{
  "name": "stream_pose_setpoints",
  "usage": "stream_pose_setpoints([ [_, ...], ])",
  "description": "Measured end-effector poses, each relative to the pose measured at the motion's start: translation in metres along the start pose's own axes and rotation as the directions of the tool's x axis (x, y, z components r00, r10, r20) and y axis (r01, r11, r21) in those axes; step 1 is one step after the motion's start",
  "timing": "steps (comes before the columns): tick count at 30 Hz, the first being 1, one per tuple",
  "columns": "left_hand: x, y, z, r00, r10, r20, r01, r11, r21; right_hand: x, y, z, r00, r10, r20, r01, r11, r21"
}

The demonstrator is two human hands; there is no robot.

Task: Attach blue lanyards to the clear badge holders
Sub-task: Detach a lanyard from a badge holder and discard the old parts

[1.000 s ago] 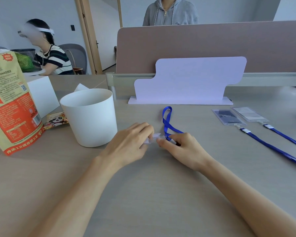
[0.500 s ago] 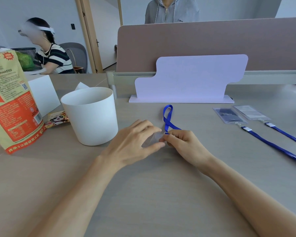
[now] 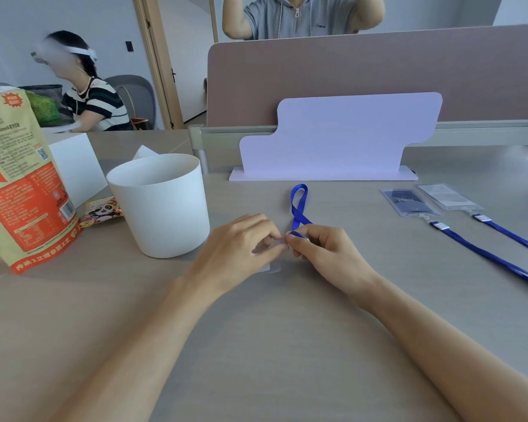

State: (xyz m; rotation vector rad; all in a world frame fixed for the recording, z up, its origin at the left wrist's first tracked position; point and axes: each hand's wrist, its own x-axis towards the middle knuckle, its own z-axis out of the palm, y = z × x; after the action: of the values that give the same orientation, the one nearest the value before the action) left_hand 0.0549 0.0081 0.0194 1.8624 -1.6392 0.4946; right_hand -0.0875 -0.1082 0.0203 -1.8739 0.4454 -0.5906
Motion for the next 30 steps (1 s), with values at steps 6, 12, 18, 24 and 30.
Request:
stream_pose_setpoints([
  [6,0.0,0.007,0.003,0.993,-0.109,0.051,0.116,0.978,-0.174,0.001,0.001,-0.004,0.998,-0.053,0.015,0.053,0.998,0.023],
  [12,-0.001,0.01,0.009,0.99,-0.138,0.039,0.143,0.966,-0.214,0.001,0.001,0.003,0.993,-0.113,-0.035,0.114,0.993,0.03],
  [18,-0.005,0.011,0.018,0.97,-0.241,0.028,0.238,0.92,-0.311,0.0,0.005,0.011,0.981,-0.151,-0.124,0.14,0.986,-0.093],
  [24,-0.004,0.016,0.021,0.947,-0.316,0.065,0.313,0.85,-0.424,-0.003,0.005,0.017,0.962,-0.202,-0.186,0.163,0.965,-0.206],
  [30,-0.003,0.019,0.019,0.927,-0.372,0.044,0.353,0.829,-0.433,-0.004,0.002,0.018,0.947,-0.242,-0.21,0.178,0.942,-0.285],
])
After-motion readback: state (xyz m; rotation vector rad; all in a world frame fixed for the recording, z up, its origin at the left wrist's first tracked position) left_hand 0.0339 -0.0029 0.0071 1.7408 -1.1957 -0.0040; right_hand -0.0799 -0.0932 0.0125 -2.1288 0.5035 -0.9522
